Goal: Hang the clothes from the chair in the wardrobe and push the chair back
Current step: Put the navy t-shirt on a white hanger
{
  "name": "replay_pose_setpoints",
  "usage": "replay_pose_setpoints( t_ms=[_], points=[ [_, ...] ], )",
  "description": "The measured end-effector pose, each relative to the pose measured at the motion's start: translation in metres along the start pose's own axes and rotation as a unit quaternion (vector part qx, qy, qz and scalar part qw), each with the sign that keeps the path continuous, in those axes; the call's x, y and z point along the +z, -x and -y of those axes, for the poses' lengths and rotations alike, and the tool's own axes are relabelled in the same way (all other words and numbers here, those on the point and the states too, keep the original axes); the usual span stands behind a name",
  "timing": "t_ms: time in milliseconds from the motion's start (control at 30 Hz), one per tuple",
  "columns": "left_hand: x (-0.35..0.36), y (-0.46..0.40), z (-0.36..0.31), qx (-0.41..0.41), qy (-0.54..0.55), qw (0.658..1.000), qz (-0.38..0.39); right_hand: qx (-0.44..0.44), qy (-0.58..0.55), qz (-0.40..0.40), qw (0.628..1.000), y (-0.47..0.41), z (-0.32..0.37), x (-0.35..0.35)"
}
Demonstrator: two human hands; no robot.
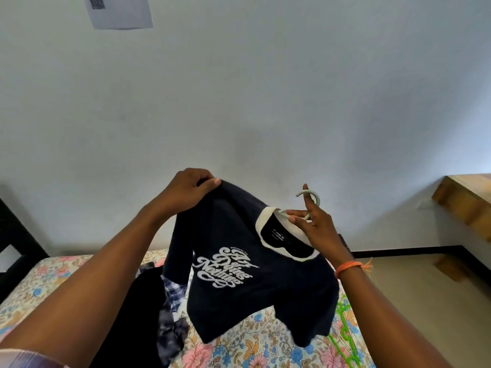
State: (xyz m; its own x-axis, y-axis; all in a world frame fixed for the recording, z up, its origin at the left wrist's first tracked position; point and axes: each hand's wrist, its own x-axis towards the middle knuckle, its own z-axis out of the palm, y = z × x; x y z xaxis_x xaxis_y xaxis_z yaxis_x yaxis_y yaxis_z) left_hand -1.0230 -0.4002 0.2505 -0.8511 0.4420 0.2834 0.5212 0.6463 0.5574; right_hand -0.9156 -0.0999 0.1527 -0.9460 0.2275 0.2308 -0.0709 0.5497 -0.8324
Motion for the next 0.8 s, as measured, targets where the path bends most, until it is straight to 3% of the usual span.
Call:
replay_pose_setpoints(
  t_ms=[100,433,600,733,800],
  points=[
    [-0.003,0.002,0.024,-0.004,-0.097,0.994,0.057,-0.011,-0.031,0.011,0.999,0.001,0.012,0.002],
    [0.018,0.013,0.081,-0.046,-0.157,0.978,0.128,-0.050,-0.075,0.037,0.995,0.003,0.042,-0.003],
    [0.031,0.015,0.081,-0.081,-0.193,0.974,0.086,-0.092,0.011,0.058,0.994,0.001,0.052,-0.007],
    [0.034,0.007,0.075,-0.053,-0.127,0.990,0.001,-0.084,0.018,0.053,0.995,0.003,0.050,-0.016],
    [0.034,0.003,0.073,-0.047,-0.125,0.991,0.026,-0.075,0.016,0.052,0.996,0.006,0.048,-0.019]
  ],
)
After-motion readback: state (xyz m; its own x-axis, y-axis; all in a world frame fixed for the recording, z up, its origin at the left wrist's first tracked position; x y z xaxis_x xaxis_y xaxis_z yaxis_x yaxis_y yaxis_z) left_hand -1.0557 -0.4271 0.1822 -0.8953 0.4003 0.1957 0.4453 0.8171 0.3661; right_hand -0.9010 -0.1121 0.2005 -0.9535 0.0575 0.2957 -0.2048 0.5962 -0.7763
